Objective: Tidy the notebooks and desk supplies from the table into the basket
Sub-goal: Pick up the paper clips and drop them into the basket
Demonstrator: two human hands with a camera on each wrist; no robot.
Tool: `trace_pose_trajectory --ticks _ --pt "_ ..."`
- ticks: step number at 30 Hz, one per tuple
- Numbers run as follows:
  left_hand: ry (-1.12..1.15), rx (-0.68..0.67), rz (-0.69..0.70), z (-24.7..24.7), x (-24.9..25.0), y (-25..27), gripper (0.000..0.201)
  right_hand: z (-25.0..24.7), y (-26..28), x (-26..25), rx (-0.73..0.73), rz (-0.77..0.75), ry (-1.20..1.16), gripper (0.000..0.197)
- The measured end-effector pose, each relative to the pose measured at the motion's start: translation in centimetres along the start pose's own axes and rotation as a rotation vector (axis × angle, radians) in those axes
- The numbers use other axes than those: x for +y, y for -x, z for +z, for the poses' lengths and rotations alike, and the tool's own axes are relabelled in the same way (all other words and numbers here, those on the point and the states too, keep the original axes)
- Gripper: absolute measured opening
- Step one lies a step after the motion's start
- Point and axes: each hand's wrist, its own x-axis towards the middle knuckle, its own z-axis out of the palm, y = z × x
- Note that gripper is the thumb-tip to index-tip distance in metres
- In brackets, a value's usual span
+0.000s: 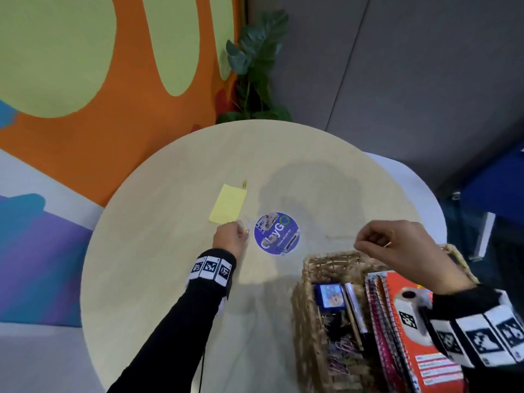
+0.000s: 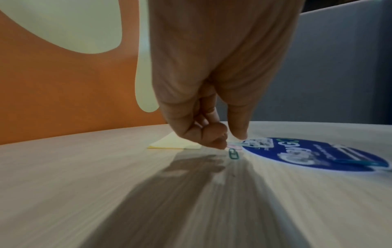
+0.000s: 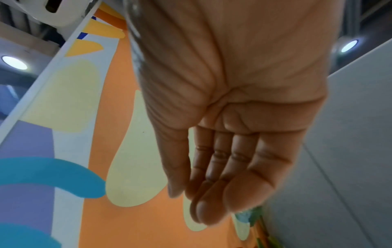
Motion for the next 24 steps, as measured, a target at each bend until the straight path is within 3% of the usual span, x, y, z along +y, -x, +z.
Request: trace_pose_trajectory --ticks 7,14,20,24 --pt "-0.060 -0.031 -0.037 1.0 0.2 -2.1 0.023 2.1 -10.3 -4.9 -0.200 -0.162 0.162 0.008" --pt "-0.153 -0.084 -0.043 1.1 -0.4 -1.4 0.021 11.9 -20.7 -8.2 -0.473 -0.107 0.346 0.015" --pt "-0.115 -0.100 -0.099 2.3 -1.1 -1.2 0.029 18.7 -22.9 -6.7 -0.516 0.032 0.426 0.026" --pt "-0.188 -0.104 0.038 3.1 -2.5 -0.7 0.033 19.5 -22.7 -6.5 -0.433 0.100 0.362 0.038"
